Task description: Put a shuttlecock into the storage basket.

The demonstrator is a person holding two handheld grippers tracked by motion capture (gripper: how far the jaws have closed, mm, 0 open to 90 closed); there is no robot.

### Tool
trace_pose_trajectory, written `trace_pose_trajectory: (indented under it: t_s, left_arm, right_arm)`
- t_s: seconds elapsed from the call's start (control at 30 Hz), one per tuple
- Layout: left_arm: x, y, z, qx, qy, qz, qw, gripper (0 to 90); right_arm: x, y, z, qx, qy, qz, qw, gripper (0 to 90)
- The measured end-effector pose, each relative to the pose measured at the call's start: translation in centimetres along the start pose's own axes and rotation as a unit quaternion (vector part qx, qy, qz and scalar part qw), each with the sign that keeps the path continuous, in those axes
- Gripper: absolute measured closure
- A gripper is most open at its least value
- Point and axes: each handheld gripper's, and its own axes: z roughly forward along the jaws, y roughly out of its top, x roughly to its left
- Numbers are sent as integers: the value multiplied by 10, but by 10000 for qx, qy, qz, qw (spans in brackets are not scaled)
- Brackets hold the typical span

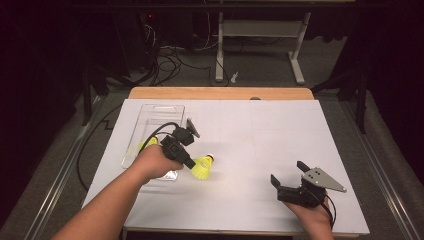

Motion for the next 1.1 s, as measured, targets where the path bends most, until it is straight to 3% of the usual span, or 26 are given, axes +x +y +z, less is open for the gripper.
trace_pose_trajectory:
  t_s: [0.5, 1.1]
  left_arm:
    - [10, 10, -38, -140, 61, -120, 9998, 888]
    - [47, 12, -75, -363, 257, -373, 9983, 888]
  right_arm:
    - [1, 0, 0, -7, 1, 4, 10000, 3]
    - [3, 0, 0, 13, -22, -6, 10000, 3]
